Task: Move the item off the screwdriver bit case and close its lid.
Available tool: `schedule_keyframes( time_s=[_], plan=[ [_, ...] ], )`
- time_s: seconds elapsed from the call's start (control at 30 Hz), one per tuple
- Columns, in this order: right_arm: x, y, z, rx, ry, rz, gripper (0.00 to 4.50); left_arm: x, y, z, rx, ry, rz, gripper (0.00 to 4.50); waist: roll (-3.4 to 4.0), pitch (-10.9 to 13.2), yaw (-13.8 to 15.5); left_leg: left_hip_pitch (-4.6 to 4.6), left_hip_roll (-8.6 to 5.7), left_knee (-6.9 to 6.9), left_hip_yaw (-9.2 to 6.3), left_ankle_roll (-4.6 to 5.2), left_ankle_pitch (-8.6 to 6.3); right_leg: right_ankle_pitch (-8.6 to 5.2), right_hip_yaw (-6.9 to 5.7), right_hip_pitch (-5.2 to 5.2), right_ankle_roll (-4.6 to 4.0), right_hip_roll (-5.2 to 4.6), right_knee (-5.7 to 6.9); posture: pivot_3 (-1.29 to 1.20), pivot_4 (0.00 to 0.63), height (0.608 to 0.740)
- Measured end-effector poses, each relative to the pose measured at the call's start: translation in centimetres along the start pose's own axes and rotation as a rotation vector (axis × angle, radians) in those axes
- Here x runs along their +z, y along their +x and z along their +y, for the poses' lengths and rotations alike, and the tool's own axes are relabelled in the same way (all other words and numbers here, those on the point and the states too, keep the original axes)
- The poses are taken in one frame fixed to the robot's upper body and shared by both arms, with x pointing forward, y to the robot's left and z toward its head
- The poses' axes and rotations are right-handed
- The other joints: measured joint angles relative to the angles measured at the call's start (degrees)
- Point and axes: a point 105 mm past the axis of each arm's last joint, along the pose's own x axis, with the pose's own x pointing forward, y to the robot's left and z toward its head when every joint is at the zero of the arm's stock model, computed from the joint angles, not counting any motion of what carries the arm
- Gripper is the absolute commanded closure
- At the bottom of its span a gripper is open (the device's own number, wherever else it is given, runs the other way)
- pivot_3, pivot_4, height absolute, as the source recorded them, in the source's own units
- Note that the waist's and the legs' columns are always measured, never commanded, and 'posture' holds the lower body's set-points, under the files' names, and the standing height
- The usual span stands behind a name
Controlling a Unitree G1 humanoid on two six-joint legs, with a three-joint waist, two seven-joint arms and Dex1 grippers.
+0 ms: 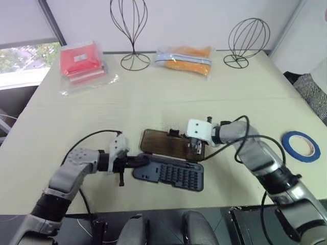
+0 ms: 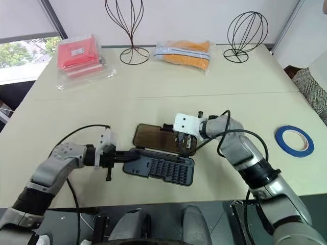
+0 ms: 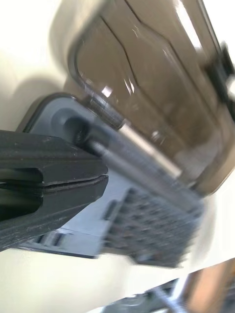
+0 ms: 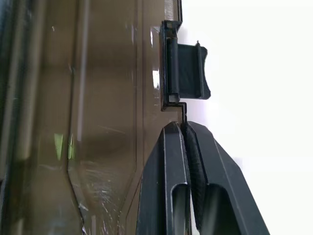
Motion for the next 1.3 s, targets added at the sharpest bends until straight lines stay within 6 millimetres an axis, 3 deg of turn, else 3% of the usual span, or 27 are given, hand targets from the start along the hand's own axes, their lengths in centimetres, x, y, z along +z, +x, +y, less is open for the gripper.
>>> schedule_keyframes(
  time_s=[0.17,0.3,0.67,0.77,1.0,1.27,1.3],
  plan=[
    [1.8,-1.0,-0.1,-0.079,-0.066,-0.044,4.47,3.4,-1.1,1.7,0.069,-0.028,-0.104,4.5,-0.02,0.0,0.1,-0.09,-0.03,-0.01,0.02,0.0,0.0,0.0,0.0,-0.02,0.0,-0.02,-0.1,0.0,0.15,0.74],
    [2.4,-1.4,-0.5,-0.133,-0.089,-0.051,4.47,4.9,-1.6,3.2,0.122,-0.062,-0.156,4.5,-0.03,0.0,0.2,-0.1,-0.04,0.0,0.02,-0.01,0.0,0.0,-0.01,-0.02,0.0,-0.01,-0.11,0.0,0.15,0.74],
    [2.7,-1.6,-0.7,-0.16,-0.094,-0.052,4.47,6.4,-1.5,8.1,0.3,-0.183,-0.267,4.5,-0.12,0.1,0.2,-0.13,-0.06,0.0,0.03,-0.2,0.11,0.0,-0.02,-0.02,0.0,-0.01,-0.12,0.0,0.15,0.74],
    [2.7,-1.6,-0.7,-0.16,-0.093,-0.051,4.47,5.9,-1.5,9.0,0.353,-0.169,-0.248,4.5,-0.12,0.1,0.2,-0.13,-0.06,0.0,0.04,-0.27,0.15,0.0,-0.02,-0.02,0.01,-0.01,-0.12,0.0,0.15,0.74],
    [2.7,-1.6,-0.6,-0.158,-0.093,-0.05,4.47,3.7,1.3,7.6,0.247,-0.096,-0.136,4.5,-0.12,0.1,0.2,-0.16,-0.07,0.0,0.07,-0.31,0.17,0.0,-0.02,-0.04,0.0,-0.01,-0.14,0.0,0.15,0.74],
    [2.8,-1.6,-0.5,-0.147,-0.097,-0.053,4.47,2.3,2.7,6.4,0.143,-0.074,-0.087,4.5,-0.12,0.1,0.2,-0.18,-0.07,0.02,0.07,-0.3,0.17,0.0,-0.02,-0.04,0.01,-0.01,-0.14,0.0,0.15,0.74],
    [2.9,-1.6,-0.5,-0.147,-0.098,-0.055,4.21,2.2,2.7,6.4,0.143,-0.072,-0.085,4.5,-0.12,0.1,0.2,-0.18,-0.07,0.02,0.06,-0.3,0.17,0.0,-0.02,-0.04,0.0,-0.01,-0.13,0.0,0.15,0.74]
  ],
)
